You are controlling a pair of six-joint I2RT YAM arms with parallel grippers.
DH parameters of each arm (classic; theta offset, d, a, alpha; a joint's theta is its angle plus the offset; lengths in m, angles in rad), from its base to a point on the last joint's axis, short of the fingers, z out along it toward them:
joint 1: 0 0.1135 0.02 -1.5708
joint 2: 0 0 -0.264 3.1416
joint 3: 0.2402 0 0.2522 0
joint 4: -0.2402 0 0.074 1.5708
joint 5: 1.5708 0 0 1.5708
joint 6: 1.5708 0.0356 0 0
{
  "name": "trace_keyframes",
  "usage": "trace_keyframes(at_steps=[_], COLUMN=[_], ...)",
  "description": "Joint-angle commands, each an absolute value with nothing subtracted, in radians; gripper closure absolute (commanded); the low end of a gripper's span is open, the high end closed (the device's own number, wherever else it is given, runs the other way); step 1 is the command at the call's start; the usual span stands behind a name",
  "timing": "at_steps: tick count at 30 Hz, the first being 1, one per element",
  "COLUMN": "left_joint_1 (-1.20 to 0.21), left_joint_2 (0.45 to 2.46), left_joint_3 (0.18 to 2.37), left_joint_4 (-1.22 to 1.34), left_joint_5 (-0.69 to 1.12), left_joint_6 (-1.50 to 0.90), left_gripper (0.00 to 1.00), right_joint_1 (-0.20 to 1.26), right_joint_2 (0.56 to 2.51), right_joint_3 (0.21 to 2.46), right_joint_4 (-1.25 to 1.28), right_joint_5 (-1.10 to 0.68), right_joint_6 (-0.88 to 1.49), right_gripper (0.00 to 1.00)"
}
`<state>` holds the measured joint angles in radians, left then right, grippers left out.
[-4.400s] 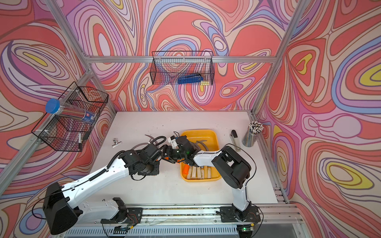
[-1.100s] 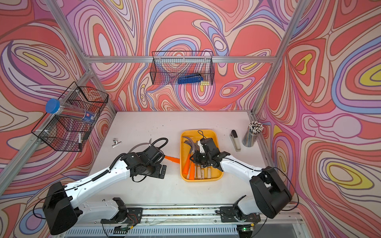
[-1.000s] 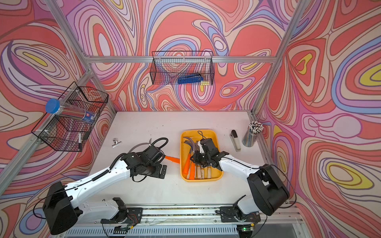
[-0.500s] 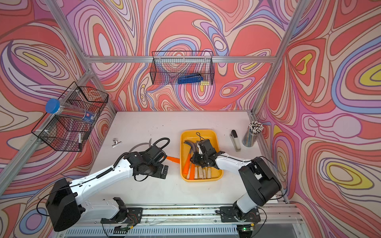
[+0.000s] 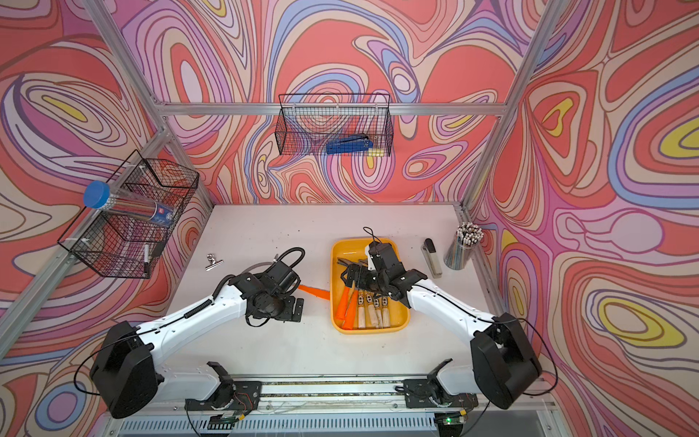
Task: Put small sickles into storage boxes
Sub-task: Place the sickle in the storage box, then pick up the sickle at the center of the board.
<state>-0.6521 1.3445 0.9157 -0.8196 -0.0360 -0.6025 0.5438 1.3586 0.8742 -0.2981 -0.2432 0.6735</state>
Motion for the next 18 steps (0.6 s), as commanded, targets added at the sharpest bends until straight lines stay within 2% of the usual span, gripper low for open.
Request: trace_keyframes(at_steps=[1, 10, 18], left_joint_1=[-0.595, -0.501, -0.507], left_joint_2=[1.352, 1.417, 1.44], left_joint_3=[0.949, 0.967, 0.873], left_joint_4=[-0.846, -0.769, -0.608], left_joint_5=[-0.058, 0.015, 0.049], left_joint_6=[-0.622, -0.772, -1.231], left_gripper=[0.0, 0.0, 0.0], right_joint_1=[0.54, 0.541, 0.541], right_joint_2=[1.342, 1.345, 1.338], right_joint_3=[0.887, 0.855, 0.826], right_joint_4=[-0.331, -0.286, -0.288], right_joint_5=[-0.24, -0.304, -0.329], right_joint_6=[0.659, 0.665, 0.643], right_gripper=[0.02, 0.02, 0.02])
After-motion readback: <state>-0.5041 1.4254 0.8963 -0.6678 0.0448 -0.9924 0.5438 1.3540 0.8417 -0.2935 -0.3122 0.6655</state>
